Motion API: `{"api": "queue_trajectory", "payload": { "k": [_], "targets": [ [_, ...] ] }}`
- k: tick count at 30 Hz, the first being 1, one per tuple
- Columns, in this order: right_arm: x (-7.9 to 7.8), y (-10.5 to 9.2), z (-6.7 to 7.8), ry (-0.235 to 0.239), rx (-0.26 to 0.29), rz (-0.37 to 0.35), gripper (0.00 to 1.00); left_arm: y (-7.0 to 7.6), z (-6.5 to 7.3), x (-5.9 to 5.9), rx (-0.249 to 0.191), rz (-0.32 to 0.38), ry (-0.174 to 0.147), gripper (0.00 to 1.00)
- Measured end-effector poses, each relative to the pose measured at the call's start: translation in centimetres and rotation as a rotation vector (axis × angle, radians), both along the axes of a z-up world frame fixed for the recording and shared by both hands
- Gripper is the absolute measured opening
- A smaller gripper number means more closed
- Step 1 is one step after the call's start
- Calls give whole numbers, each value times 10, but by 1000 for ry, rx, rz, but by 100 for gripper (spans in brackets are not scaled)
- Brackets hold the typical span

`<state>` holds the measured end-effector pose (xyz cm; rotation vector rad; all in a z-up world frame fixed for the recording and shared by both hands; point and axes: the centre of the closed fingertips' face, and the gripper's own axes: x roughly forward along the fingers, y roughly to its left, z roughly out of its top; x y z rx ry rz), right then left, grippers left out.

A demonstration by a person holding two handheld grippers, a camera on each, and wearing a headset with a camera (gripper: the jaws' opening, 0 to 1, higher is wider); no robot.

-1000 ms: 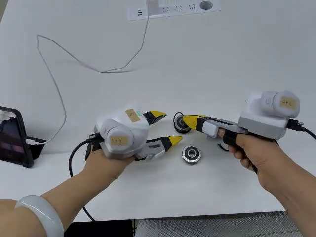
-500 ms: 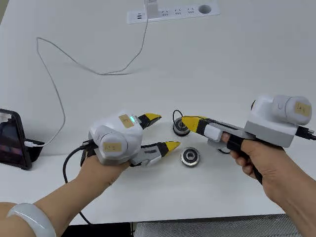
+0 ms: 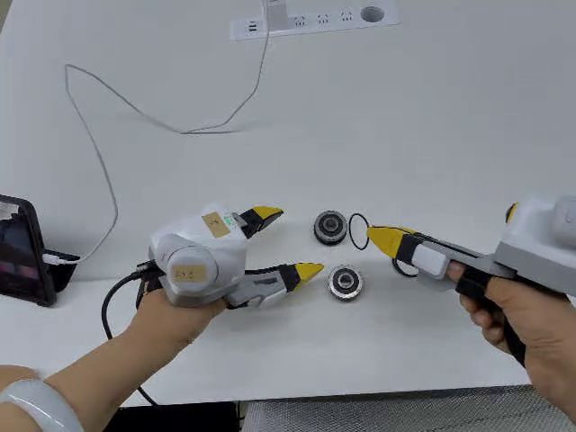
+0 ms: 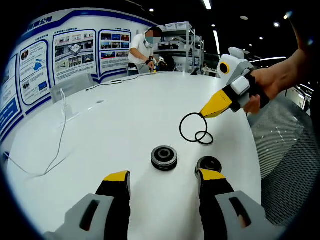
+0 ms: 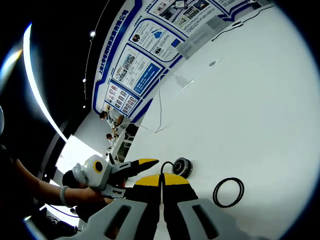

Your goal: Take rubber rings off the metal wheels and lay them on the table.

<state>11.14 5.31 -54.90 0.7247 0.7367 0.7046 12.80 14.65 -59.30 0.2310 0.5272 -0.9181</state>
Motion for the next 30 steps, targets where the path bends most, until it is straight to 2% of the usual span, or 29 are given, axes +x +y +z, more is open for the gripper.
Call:
{"api": "queue_trajectory", "payload": {
  "k": [5, 9, 16, 21, 26, 30],
  "targets": [
    [-6, -16, -8, 41, 16, -37, 1, 1, -1, -2, 0, 0, 1, 57],
    [-13, -24, -18, 74, 9, -43, 1, 2, -2, -2, 2, 5, 7, 58],
    [-16, -38, -31, 111, 0, -77, 1, 4, -4, -1, 9, 6, 13, 57],
    [-14, -44, -38, 116, -34, -89, 2, 4, -4, -1, 11, 6, 12, 57],
    [-12, -52, -45, 102, -97, -94, 2, 4, -4, -2, 9, 7, 17, 56],
    [-12, -56, -49, 68, -181, -69, 7, 5, -5, -3, 11, 8, 20, 56]
  ]
}}
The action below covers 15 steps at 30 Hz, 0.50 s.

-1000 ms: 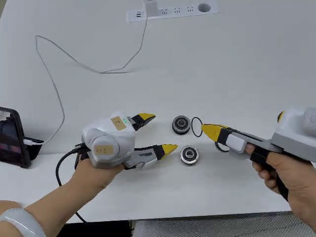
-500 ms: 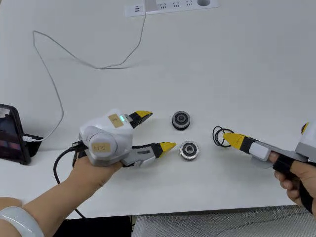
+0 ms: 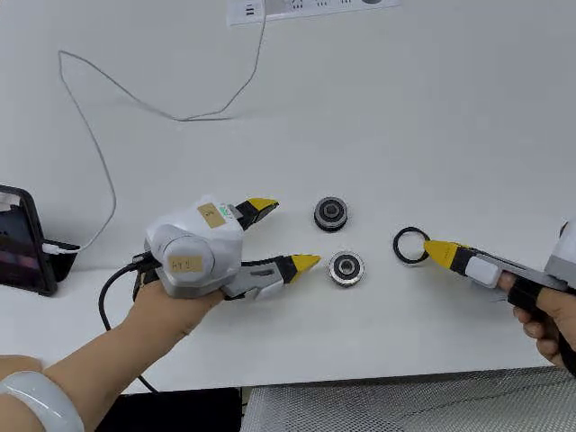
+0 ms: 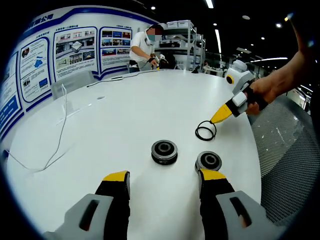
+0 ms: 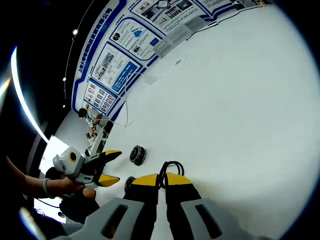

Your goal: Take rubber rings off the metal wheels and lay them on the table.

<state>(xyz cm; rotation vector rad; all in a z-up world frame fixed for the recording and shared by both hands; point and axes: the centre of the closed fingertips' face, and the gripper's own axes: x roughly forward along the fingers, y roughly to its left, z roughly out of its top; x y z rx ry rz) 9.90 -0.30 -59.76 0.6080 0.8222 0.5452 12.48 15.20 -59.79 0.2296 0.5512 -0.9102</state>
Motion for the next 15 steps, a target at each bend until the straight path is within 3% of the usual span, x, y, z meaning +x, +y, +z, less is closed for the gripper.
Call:
{"api": "queue_trajectory", "payload": {
  "k": [15],
  "targets": [
    [0, -5, -4, -94, -215, 121, 15, 1, -1, 0, 0, 0, 4, 55]
  ]
}}
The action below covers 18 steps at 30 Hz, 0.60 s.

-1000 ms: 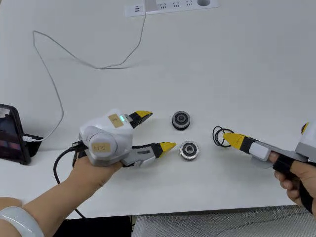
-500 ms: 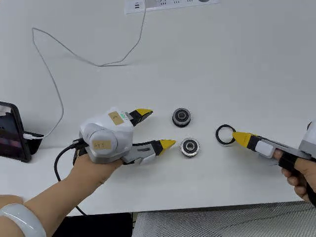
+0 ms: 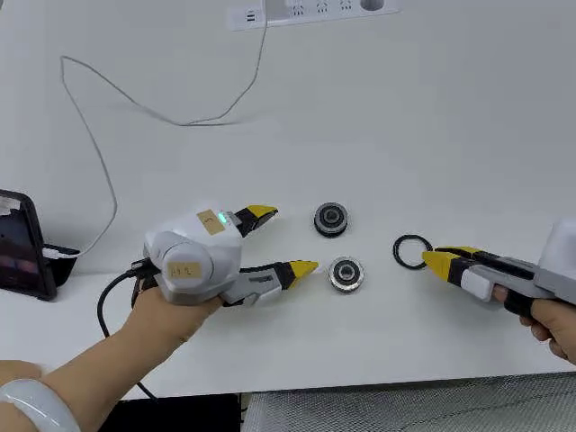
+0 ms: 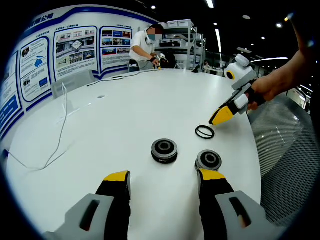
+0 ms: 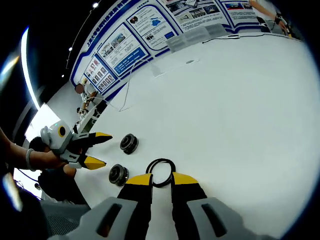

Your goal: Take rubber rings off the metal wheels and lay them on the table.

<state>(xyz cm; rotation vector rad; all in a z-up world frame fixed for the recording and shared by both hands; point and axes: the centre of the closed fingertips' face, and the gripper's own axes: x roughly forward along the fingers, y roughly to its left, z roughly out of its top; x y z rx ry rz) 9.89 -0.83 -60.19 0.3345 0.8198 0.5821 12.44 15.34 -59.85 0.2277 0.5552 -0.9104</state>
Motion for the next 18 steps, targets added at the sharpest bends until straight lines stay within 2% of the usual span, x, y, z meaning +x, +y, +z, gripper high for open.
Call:
{"api": "queue_trajectory", "payload": {
  "k": [8, 18],
  "targets": [
    [3, -1, 3, -8, 4, -1, 16, -1, 2, 0, 2, -2, -5, 54],
    [12, 18, 11, -17, 58, 3, 16, -2, 3, 0, 3, -3, -11, 52]
  ]
}}
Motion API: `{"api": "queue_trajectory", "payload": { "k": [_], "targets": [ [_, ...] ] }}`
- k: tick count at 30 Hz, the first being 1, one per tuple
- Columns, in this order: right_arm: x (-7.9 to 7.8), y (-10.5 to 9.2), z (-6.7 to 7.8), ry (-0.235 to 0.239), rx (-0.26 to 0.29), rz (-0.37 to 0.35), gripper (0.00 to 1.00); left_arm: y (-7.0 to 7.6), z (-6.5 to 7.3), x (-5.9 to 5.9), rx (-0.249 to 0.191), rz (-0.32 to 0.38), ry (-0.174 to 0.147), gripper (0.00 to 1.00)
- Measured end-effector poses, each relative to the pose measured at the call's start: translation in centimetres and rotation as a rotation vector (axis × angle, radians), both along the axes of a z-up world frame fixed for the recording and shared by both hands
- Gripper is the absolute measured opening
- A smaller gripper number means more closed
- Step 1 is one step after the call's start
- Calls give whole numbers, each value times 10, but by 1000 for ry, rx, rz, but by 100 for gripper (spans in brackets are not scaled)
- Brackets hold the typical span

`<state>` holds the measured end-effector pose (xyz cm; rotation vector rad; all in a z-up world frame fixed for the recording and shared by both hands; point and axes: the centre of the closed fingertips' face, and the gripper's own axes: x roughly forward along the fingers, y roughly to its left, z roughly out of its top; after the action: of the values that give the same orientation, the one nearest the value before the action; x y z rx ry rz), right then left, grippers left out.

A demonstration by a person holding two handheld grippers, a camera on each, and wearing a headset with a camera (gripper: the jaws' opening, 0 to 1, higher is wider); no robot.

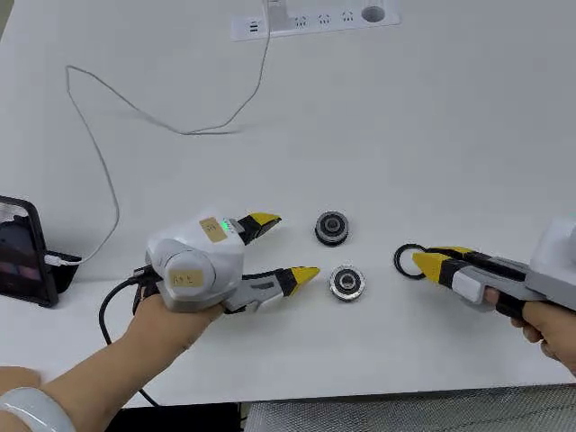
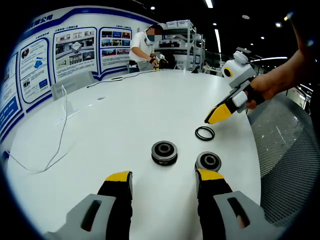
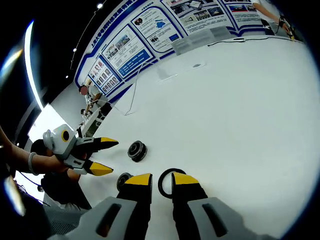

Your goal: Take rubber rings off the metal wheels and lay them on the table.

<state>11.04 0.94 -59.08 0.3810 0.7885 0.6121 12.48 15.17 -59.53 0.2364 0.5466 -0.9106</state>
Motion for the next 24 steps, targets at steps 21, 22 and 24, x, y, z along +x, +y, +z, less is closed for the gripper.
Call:
{"api": "queue_trajectory", "payload": {
  "k": [21, 22, 24],
  "targets": [
    [23, 38, 4, -2, 66, 13, 16, -12, 5, 9, -10, -11, -19, 47],
    [23, 40, 4, -2, 68, 15, 16, -12, 5, 9, -11, -11, -19, 47],
    [25, 43, 3, 1, 70, 18, 16, -14, 6, 10, -13, -14, -22, 46]
  ]
}}
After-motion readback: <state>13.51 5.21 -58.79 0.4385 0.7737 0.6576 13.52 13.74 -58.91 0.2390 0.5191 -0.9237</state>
